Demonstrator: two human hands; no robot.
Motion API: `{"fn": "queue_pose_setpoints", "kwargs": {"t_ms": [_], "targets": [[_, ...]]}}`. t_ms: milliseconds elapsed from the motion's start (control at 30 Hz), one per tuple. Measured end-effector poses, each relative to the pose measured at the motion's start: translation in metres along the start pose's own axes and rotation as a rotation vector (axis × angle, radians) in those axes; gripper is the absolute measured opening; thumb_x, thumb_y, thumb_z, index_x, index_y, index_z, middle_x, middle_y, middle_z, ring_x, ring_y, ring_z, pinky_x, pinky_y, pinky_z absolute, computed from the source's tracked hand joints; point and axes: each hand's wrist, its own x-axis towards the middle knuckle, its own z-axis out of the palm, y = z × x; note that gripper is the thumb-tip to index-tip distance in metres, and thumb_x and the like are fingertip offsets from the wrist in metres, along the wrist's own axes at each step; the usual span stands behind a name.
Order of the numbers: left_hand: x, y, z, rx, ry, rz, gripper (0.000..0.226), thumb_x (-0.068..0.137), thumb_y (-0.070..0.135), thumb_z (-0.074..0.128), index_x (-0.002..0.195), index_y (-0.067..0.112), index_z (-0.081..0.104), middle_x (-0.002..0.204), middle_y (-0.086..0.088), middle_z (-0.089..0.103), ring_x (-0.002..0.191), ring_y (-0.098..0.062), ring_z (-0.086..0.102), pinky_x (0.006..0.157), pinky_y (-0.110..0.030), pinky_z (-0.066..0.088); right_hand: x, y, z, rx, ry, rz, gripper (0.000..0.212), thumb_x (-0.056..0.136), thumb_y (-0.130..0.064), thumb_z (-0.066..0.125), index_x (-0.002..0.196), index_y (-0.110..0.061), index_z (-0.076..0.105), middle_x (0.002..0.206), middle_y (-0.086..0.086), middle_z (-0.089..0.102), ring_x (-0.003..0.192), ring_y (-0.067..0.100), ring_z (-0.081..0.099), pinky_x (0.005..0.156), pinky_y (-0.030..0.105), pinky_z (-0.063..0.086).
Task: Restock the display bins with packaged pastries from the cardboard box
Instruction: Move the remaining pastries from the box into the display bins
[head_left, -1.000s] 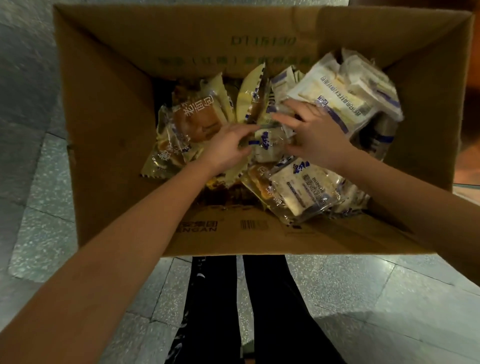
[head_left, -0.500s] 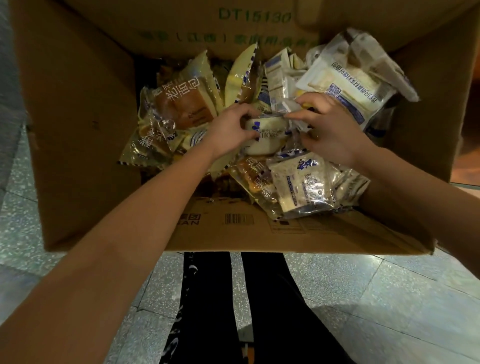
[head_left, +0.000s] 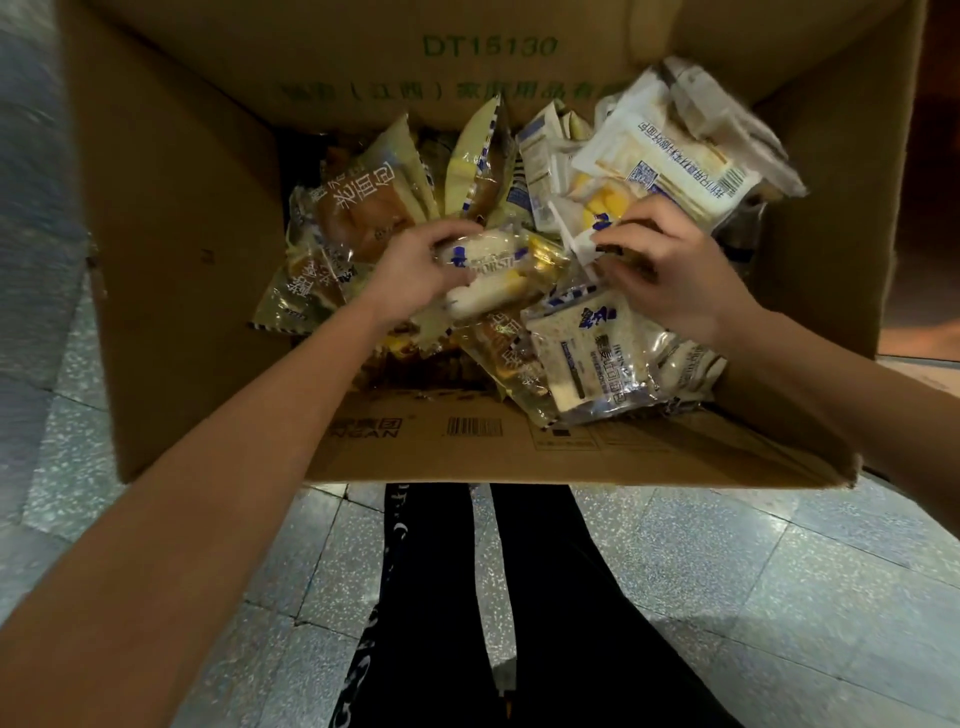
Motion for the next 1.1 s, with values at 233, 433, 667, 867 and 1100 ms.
{"fn": "queue_pose_setpoints", "kwargs": {"t_ms": [233, 433, 667, 867, 1100], "targets": [[-0.028, -0.009, -0.032, -0.012, 0.101, -0.044, 0.044, 0.083, 0.005, 0.073, 0.124, 0.018, 0.064, 0.126, 0.0, 0.059, 0.115, -0.019, 0.059, 0.096, -0.031, 0.052, -0.02, -0.024, -0.003, -0.143, -0.211, 0.235, 0.051, 0.096, -0.053, 0.041, 0.143, -0.034, 0.043, 0.105, 0.004, 0.064, 0.074, 0.02, 0.062, 0.069, 0.035, 0.054], [-0.044, -0.008, -0.034, -0.019, 0.115, -0.03, 0.039, 0.084, 0.006, 0.072, 0.118, 0.024, 0.065, 0.12, 0.006, 0.06, 0.114, -0.015, 0.059, 0.101, -0.038, 0.05, -0.032, -0.03, 0.008, -0.01, -0.274, 0.209, 0.054, 0.089, -0.048, 0.057, 0.141, -0.041, 0.044, 0.12, 0.003, 0.05, 0.112, 0.021, 0.045, 0.088, 0.03, 0.034], [-0.056, -0.012, -0.036, -0.076, 0.184, -0.045, 0.035, 0.087, 0.005, 0.068, 0.116, 0.024, 0.064, 0.124, 0.004, 0.058, 0.112, -0.025, 0.06, 0.09, -0.038, 0.055, -0.015, -0.044, 0.012, 0.153, -0.481, 0.18, 0.07, 0.092, -0.027, 0.066, 0.145, -0.052, 0.028, 0.156, -0.004, 0.033, 0.142, 0.025, 0.026, 0.117, 0.041, 0.013], [-0.074, -0.011, -0.04, -0.099, 0.229, -0.034, 0.037, 0.09, 0.004, 0.064, 0.123, 0.022, 0.061, 0.128, -0.001, 0.055, 0.109, -0.015, 0.061, 0.079, -0.02, 0.056, -0.002, -0.048, 0.021, 0.305, -0.56, 0.134, 0.07, 0.09, -0.018, 0.067, 0.148, -0.039, 0.033, 0.155, -0.013, 0.031, 0.135, -0.001, 0.025, 0.119, 0.037, 0.019], [-0.094, 0.022, -0.049, -0.06, 0.246, -0.024, 0.037, 0.092, 0.004, 0.063, 0.125, 0.02, 0.06, 0.117, 0.006, 0.059, 0.086, -0.001, 0.066, 0.07, -0.016, 0.056, 0.013, -0.065, -0.002, 0.393, -0.378, 0.253, 0.068, 0.088, -0.016, 0.07, 0.143, -0.042, 0.039, 0.156, -0.01, 0.032, 0.142, 0.014, 0.032, 0.112, 0.027, 0.021]]}}
